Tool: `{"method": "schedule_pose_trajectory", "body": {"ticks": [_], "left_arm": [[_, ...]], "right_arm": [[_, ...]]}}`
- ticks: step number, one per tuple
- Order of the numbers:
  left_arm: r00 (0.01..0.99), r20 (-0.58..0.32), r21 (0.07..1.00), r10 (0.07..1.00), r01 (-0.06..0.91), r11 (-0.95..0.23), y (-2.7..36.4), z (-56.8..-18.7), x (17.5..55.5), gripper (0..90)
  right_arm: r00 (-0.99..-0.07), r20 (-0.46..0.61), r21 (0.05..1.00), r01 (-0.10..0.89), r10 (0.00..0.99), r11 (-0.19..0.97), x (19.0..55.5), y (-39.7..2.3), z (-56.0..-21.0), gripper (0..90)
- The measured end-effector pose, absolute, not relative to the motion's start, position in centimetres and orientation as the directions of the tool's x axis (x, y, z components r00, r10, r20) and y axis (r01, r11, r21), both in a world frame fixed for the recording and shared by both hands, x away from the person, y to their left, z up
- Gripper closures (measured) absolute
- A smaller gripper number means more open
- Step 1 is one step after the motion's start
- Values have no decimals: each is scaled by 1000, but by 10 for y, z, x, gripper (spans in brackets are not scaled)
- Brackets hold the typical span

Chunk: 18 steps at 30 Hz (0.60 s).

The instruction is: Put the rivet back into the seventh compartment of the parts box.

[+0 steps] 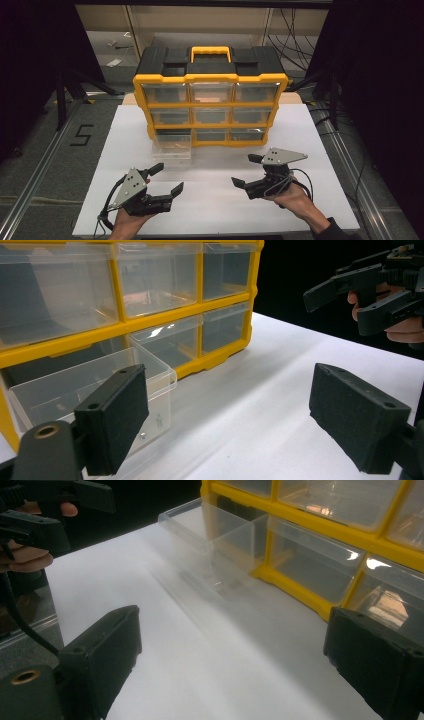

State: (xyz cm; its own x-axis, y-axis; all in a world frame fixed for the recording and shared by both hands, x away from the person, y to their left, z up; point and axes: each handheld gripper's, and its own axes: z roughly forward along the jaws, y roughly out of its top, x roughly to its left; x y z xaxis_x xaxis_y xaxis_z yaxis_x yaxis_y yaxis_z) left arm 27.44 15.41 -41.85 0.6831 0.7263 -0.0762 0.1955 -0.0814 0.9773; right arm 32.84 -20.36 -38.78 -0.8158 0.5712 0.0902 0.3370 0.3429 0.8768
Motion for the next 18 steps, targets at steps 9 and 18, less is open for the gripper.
{"method": "schedule_pose_trajectory", "body": {"ticks": [9,18], "left_arm": [[684,-74,978,726,193,-82,155,-418,274,154],[686,-80,977,724,198,-79,154,-418,275,151]], "right_arm": [[-797,78,888,328,599,321,323,-217,-392,84],[-790,95,897,332,606,293,316,-229,-399,53]]}}
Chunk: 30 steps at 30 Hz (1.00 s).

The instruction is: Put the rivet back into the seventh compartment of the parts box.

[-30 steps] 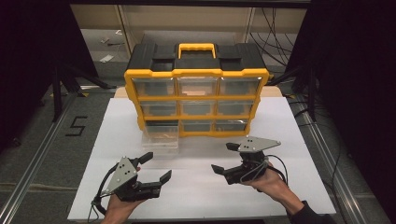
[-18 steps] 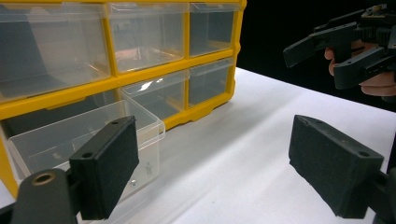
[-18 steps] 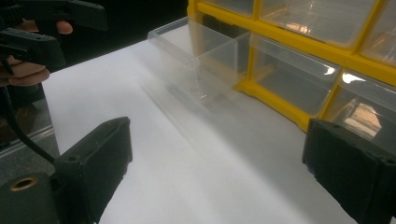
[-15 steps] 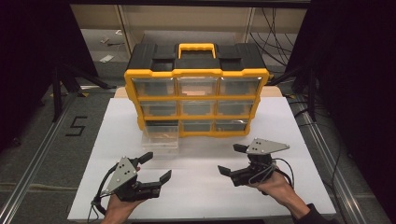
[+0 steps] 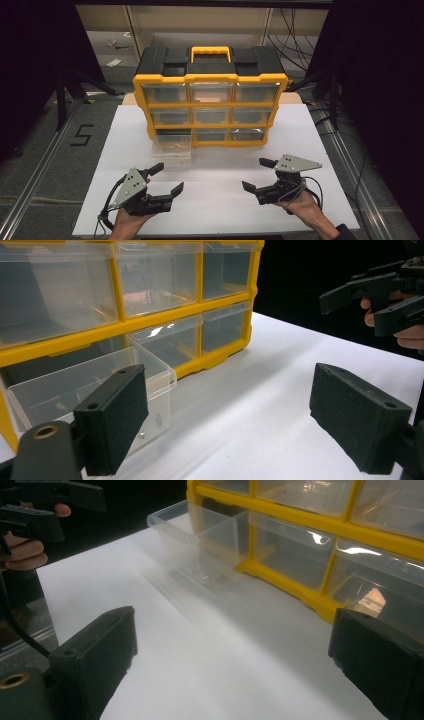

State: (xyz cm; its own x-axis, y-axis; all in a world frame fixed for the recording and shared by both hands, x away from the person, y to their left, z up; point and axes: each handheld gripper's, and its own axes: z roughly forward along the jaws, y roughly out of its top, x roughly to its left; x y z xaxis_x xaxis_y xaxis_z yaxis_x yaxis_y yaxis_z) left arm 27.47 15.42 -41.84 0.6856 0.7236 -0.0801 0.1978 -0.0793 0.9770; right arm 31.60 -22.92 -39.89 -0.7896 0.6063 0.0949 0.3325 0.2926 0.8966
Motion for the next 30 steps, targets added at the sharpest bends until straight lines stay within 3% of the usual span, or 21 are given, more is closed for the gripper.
{"method": "schedule_pose_trajectory", "body": {"ticks": [30], "left_arm": [[686,-79,977,723,196,-80,154,-419,275,148]], "right_arm": [[-795,93,905,318,600,281,307,-236,-402,42]]}}
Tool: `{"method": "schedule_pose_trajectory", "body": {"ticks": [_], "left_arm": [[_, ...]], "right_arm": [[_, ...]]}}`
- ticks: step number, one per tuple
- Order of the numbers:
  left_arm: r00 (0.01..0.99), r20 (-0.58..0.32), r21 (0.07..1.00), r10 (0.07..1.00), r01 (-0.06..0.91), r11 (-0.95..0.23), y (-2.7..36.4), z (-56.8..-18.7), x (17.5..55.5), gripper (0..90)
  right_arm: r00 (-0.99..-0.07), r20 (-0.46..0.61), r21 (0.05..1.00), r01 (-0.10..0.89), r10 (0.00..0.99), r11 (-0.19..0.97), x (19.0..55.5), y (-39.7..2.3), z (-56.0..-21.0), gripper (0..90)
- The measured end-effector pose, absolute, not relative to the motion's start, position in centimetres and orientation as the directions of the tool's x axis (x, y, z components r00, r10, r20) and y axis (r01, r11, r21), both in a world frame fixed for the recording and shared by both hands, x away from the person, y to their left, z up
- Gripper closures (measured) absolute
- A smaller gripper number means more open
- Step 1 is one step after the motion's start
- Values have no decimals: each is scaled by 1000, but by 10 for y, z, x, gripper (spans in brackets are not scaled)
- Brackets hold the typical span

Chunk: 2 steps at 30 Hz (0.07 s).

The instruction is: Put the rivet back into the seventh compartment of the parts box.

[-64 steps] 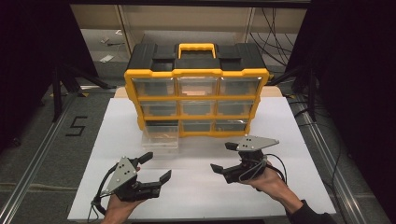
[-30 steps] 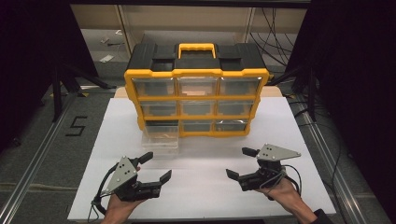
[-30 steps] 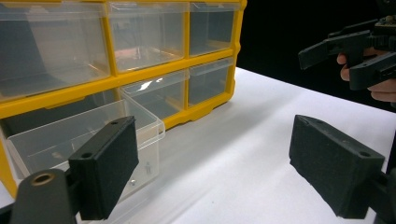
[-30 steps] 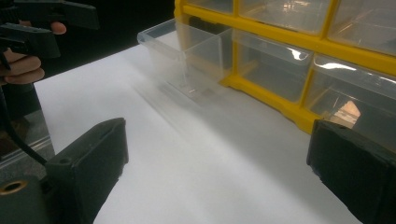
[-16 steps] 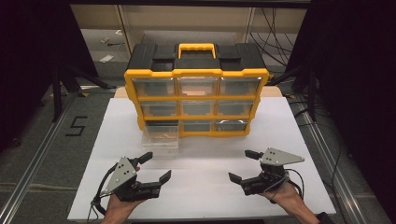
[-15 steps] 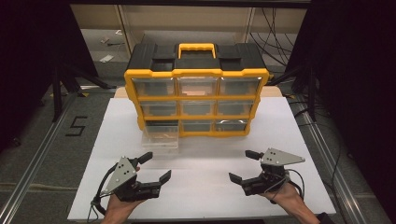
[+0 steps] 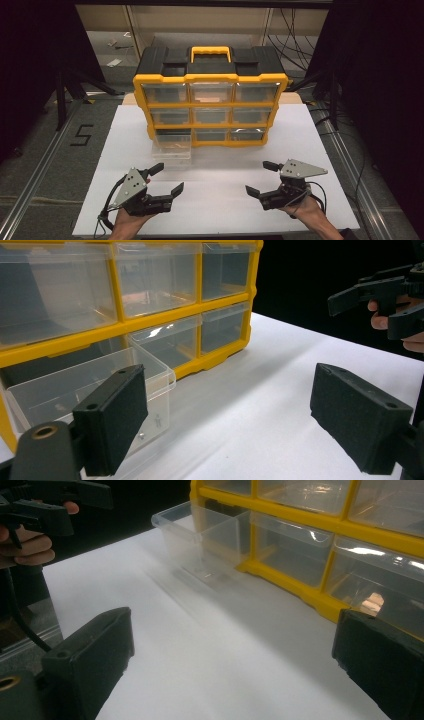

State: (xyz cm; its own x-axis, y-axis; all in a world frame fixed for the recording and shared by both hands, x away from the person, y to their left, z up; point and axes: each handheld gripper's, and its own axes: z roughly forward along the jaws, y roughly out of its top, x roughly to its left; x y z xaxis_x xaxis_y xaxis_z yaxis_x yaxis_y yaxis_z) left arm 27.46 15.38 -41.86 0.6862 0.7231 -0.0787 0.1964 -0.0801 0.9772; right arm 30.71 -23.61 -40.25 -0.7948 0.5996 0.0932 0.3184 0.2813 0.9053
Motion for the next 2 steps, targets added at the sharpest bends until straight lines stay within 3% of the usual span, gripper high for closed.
{"method": "schedule_pose_trajectory", "body": {"ticks": [2], "left_arm": [[686,-79,977,724,196,-80,154,-419,275,148]], "right_arm": [[-796,91,905,317,599,283,307,-236,-402,42]]}}
